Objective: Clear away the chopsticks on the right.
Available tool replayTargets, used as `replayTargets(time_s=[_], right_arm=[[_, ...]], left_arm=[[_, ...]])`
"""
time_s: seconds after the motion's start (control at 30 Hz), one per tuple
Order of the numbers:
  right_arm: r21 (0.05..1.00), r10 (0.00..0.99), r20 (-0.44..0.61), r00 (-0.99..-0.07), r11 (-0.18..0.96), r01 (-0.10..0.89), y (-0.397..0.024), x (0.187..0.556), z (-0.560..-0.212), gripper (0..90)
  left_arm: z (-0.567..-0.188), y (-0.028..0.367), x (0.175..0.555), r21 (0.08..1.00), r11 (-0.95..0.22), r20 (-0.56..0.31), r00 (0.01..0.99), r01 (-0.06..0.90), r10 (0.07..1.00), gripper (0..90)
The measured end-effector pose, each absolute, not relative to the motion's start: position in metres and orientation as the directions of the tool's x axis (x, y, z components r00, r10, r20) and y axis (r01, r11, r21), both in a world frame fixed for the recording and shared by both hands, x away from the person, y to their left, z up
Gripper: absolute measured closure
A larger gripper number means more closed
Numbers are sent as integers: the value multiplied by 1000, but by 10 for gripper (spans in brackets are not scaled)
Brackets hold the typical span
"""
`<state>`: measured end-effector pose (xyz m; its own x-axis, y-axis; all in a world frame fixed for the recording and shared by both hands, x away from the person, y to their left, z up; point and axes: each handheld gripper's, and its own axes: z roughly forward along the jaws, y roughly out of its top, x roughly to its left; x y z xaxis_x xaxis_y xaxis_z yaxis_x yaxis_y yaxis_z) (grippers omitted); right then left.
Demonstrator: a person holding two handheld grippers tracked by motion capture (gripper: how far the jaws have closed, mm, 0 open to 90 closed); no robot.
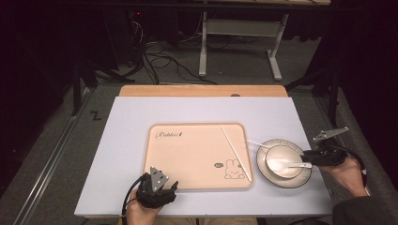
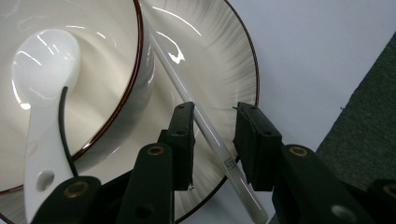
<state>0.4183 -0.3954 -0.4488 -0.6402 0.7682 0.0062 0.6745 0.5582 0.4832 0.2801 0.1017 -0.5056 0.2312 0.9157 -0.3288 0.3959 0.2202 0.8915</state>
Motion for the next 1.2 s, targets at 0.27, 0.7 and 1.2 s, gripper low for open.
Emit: replayTargets(time_s=[0.27, 0.7, 1.2], right_arm=[[464, 755, -2, -656, 582, 668, -391, 419, -451, 692], [438, 738, -14, -675, 611, 659, -389, 421, -454, 777], [471, 737, -41, -674, 610, 638, -392, 415, -455, 850]], left_arm=[[-506, 101, 280, 890, 226, -335, 231, 396, 914, 329], [-504, 101, 279, 897, 223, -328, 235, 381, 915, 331], [-504, 100, 281, 897, 219, -327, 241, 384, 914, 331]])
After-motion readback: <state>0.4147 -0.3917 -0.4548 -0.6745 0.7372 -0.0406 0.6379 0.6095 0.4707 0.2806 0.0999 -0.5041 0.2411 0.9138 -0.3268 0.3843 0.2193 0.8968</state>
